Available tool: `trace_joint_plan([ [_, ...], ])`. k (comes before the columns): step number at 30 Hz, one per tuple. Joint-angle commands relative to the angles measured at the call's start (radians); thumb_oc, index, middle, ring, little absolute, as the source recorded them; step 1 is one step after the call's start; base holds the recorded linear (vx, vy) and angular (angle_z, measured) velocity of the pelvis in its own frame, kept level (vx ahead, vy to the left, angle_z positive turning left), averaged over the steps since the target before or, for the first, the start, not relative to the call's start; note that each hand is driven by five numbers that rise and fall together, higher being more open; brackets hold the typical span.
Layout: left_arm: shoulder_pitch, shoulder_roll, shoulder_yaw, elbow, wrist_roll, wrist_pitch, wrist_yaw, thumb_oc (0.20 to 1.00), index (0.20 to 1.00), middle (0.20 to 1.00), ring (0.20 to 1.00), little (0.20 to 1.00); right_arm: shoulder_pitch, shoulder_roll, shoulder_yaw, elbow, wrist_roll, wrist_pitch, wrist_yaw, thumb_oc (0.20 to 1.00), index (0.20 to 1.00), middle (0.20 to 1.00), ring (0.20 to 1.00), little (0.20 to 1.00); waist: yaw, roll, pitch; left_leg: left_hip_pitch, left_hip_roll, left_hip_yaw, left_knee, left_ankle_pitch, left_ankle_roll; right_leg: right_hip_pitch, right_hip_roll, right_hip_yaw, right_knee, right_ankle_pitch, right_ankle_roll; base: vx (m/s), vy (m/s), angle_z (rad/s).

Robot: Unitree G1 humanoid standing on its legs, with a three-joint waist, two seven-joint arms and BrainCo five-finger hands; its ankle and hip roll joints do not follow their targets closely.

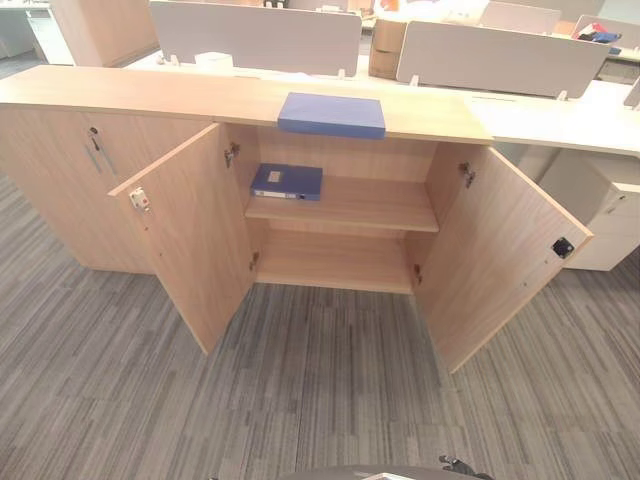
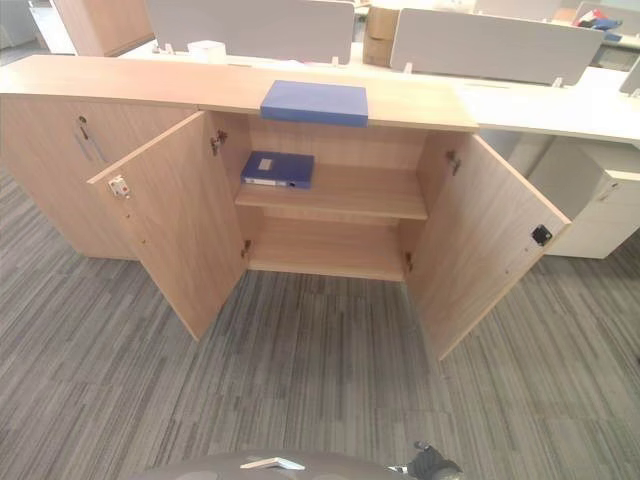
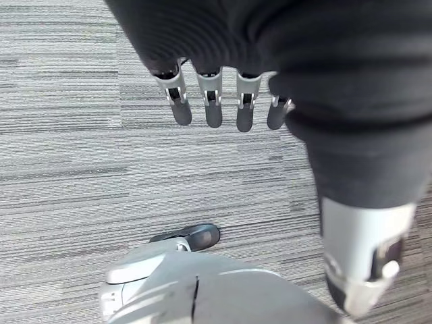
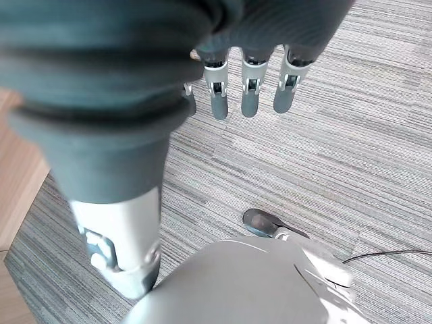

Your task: Put the empty folder in the office cabinet

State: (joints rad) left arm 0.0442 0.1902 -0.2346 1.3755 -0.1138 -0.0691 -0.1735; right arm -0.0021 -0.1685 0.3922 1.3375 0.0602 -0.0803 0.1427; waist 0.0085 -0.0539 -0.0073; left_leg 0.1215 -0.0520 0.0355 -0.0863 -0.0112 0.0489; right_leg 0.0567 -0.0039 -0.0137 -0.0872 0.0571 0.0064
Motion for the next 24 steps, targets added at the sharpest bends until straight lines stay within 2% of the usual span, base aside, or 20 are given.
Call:
trace_joint_plan([
  [1,-0.053,-0.026,-0.002,0.08,-0.021,-0.007,0.0,1.0,1.0,1.0,1.0,1.0,-0.022,-0.027,0.045,0.048,-0.007,0.007,0.0,1.0,1.0,1.0,1.0,1.0,-0.004,0.038,0.016,0.011,0.038,0.052,-0.001,-0.031,-0.055,0.032,0.004,-0.027,0.009,-0.046,0.054,0.0,0.0,0.0],
  [24,-0.045,-0.021,0.015,0.096,-0.023,0.0,-0.001,1.0,1.0,1.0,1.0,1.0,-0.017,-0.03,0.042,0.049,-0.015,0.008,0.003,1.0,1.0,1.0,1.0,1.0,-0.005,0.038,0.018,0.012,0.04,0.058,-0.001,-0.031,-0.057,0.032,0.009,-0.023,0.009,-0.048,0.051,0.0,0.0,0.0],
])
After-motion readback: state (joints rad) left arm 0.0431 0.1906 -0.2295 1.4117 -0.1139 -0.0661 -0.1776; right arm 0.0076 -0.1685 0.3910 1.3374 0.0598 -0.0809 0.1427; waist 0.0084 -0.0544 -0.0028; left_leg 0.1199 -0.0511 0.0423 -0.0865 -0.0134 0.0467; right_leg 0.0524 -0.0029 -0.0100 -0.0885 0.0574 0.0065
